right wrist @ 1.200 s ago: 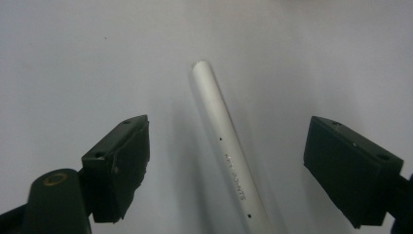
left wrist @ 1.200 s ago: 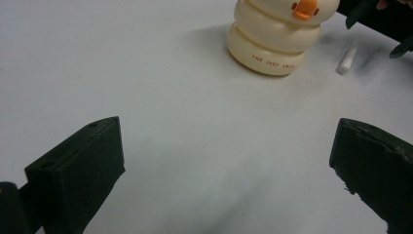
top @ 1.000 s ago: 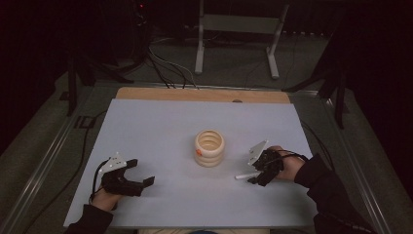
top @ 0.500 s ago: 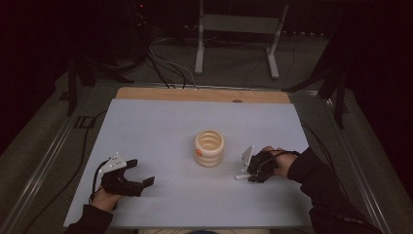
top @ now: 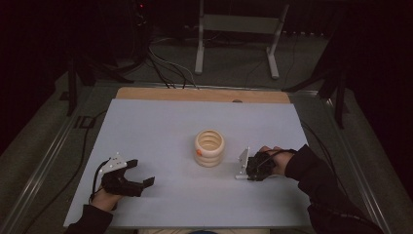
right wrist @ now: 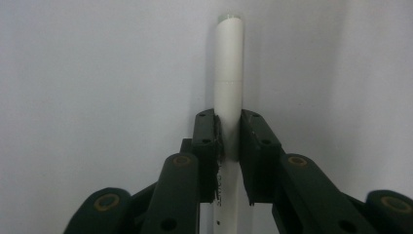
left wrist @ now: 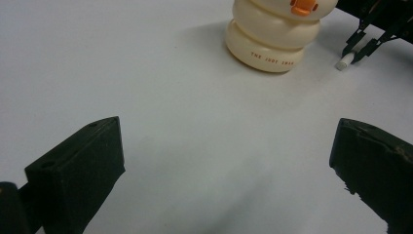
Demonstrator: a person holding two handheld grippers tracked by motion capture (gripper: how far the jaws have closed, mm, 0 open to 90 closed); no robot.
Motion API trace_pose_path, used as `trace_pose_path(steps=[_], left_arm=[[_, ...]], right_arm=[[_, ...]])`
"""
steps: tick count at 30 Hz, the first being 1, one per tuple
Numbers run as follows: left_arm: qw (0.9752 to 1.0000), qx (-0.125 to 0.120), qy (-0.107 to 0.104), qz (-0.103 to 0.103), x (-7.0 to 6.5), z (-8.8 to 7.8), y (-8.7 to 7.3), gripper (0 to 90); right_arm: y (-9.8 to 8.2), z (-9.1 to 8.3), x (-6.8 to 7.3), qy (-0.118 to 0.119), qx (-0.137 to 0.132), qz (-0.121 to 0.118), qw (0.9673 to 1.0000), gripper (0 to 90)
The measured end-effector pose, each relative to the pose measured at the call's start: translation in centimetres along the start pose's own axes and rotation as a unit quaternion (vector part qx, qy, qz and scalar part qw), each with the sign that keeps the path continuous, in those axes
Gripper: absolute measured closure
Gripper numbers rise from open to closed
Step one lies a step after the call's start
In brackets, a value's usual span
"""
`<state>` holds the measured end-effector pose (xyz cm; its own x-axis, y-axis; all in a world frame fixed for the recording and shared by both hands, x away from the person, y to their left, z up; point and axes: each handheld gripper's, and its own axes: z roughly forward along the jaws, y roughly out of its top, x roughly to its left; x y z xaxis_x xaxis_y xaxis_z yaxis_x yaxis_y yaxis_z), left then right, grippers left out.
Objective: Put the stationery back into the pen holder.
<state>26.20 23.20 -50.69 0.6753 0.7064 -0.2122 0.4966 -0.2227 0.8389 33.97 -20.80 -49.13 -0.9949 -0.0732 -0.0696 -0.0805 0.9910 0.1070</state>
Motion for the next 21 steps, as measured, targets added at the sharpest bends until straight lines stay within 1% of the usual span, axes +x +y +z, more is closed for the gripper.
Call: trace_pose_path(steps=[4,6,7,8,10,11,16,19,21], left_arm=[[1.0,0.001,0.0,0.003,0.0,0.0,0.0,0.0],[1.0,0.001,-0.001,0.003,-0.1,0.1,0.0,0.0],[1.0,0.001,-0.001,0.002,-0.1,0.1,0.0,0.0],[1.0,0.001,-0.001,0.002,-0.1,0.1,0.0,0.0],[1.0,0.001,0.0,0.003,-0.1,0.1,0.0,0.0],[1.0,0.001,0.0,0.002,0.0,0.0,0.0,0.0],[1.0,0.0,-0.001,0.001,0.0,0.0,0.0,0.0],[1.0,-0.002,-0.003,0.0,0.0,0.0,0.0,0.0],[1.0,-0.001,-0.003,0.0,0.0,0.0,0.0,0.0]], right_arm=[[-0.1,-0.1,0.0,0.001,-0.004,0.004,1.0,79.0],[-0.2,-0.3,0.0,-0.004,-0.016,0.004,0.9999,79.0],[-0.3,-0.6,0.0,-0.001,-0.024,0.014,0.9996,79.0],[-0.4,-0.8,-0.1,-0.005,-0.035,0.014,0.9993,79.0],[-0.4,-0.8,-0.1,-0.005,-0.035,0.014,0.9993,79.0],[-0.7,-1.6,-0.1,-0.016,-0.061,0.025,0.9977,79.0],[-1.2,-2.8,-0.1,-0.025,-0.102,0.043,0.9935,79.1],[-1.5,-3.2,-0.2,-0.028,-0.128,0.058,0.9897,79.1],[-1.7,-3.4,-0.2,-0.023,-0.144,0.077,0.9863,79.1]])
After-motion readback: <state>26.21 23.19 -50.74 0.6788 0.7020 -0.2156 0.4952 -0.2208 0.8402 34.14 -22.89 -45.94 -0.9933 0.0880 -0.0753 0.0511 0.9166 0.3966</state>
